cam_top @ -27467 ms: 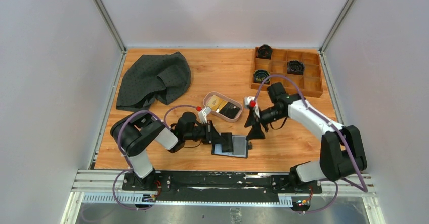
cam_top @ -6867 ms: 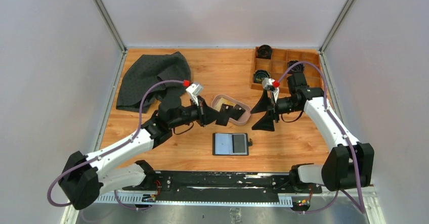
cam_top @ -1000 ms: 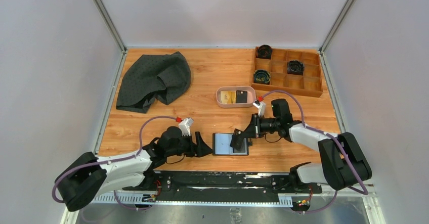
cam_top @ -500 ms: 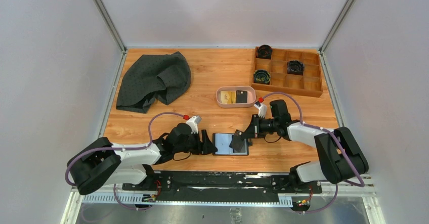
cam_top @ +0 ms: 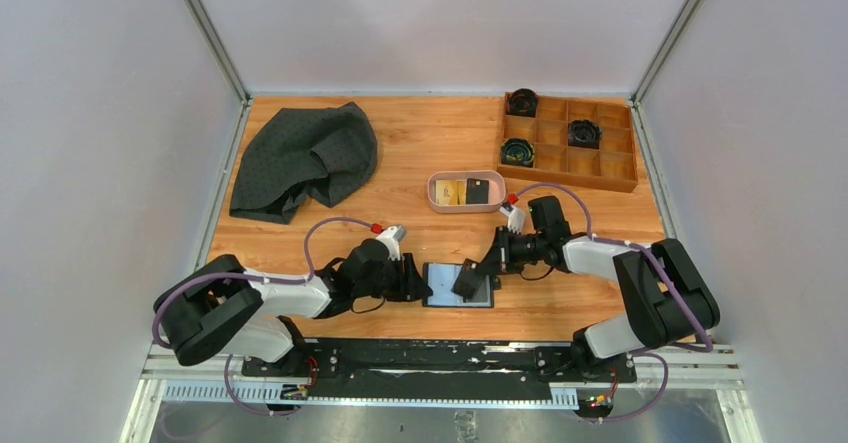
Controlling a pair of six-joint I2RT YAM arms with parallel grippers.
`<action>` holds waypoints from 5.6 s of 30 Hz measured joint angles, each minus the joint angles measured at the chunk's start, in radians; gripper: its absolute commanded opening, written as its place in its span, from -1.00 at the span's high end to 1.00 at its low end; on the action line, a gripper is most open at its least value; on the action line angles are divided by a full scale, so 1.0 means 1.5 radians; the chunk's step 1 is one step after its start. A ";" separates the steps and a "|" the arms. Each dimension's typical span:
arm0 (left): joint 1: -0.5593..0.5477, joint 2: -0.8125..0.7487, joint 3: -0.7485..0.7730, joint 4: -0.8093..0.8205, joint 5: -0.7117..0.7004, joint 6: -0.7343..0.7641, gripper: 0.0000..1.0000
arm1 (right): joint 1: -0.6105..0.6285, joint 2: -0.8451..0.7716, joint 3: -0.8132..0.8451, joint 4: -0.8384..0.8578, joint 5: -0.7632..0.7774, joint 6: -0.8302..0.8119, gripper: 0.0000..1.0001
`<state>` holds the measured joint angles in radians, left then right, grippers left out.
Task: Put the credit cards into the card holder
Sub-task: Insert the credit card into the card holder.
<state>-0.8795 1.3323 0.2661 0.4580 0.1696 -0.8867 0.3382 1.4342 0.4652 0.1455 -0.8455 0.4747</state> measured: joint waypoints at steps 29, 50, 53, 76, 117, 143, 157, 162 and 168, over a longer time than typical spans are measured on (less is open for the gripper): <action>-0.004 0.041 0.020 0.022 -0.004 0.018 0.29 | 0.019 0.081 0.040 -0.065 -0.040 0.001 1.00; -0.005 0.072 0.047 0.023 -0.004 0.031 0.27 | 0.056 0.201 0.149 -0.122 -0.116 -0.061 0.94; -0.006 0.069 0.046 0.023 -0.004 0.030 0.23 | 0.059 0.211 0.163 -0.140 -0.119 -0.079 0.59; -0.015 -0.080 -0.003 -0.052 -0.056 0.049 0.22 | 0.062 0.193 0.211 -0.244 -0.112 -0.188 -0.06; -0.023 -0.418 -0.035 -0.221 -0.165 0.128 -0.18 | 0.039 -0.076 0.262 -0.514 -0.097 -0.717 -0.20; -0.026 -0.573 -0.100 -0.301 -0.216 0.117 -1.00 | 0.114 0.062 0.393 -0.886 -0.065 -1.653 0.50; -0.026 -0.347 -0.054 -0.239 -0.194 0.121 -0.59 | 0.260 0.099 0.329 -0.710 0.129 -1.554 0.99; -0.026 -0.275 -0.026 -0.209 -0.180 0.133 -0.36 | 0.277 0.100 0.324 -0.695 0.173 -1.550 0.99; -0.026 -0.175 0.012 -0.190 -0.167 0.151 -0.19 | 0.308 0.118 0.336 -0.690 0.214 -1.542 0.99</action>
<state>-0.9180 1.0691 0.2840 0.1730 -0.0803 -0.6605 0.7998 1.6108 0.9688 -0.8890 -0.5251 -1.8385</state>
